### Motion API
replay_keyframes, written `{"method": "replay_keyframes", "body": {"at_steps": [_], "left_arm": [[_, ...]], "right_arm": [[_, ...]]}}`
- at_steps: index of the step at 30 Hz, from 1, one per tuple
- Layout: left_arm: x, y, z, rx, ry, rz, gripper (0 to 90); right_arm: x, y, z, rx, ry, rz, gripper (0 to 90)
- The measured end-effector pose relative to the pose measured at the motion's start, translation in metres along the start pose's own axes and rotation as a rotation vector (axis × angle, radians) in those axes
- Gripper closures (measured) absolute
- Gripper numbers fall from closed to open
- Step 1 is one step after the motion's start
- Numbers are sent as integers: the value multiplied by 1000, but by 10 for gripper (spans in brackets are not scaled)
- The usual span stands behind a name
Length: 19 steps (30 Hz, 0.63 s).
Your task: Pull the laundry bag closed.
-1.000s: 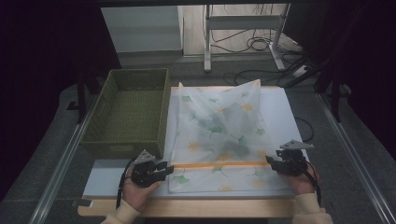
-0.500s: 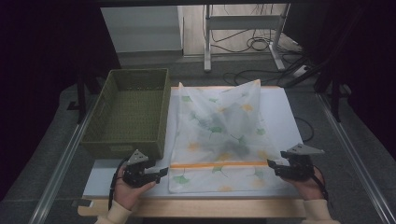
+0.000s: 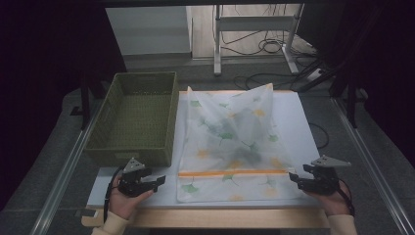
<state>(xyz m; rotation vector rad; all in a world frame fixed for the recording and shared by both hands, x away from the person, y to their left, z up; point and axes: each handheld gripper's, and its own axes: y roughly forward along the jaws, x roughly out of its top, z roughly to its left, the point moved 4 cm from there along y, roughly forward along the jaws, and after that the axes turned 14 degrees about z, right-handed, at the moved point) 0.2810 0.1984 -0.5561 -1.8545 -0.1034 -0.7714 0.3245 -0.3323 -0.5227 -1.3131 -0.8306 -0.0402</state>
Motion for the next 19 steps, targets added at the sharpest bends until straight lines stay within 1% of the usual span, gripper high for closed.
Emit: {"method": "replay_keyframes", "body": {"at_steps": [4,6,9,11,13,19], "left_arm": [[0,1,1,4,1,7,325],[0,1,1,5,0,5,325],[0,1,3,6,-2,6,325],[0,1,3,7,-3,6,325],[0,1,3,10,-4,5,324],[1,3,3,19,3,0,310]], "right_arm": [[1,-1,1,0,-1,-3,318],[1,-1,1,-14,-9,-12,319],[2,-1,2,-7,-12,-13,319],[2,-1,2,-11,-15,-10,319],[2,-1,2,-18,-21,-15,319],[4,-5,3,-13,-29,-32,319]]}}
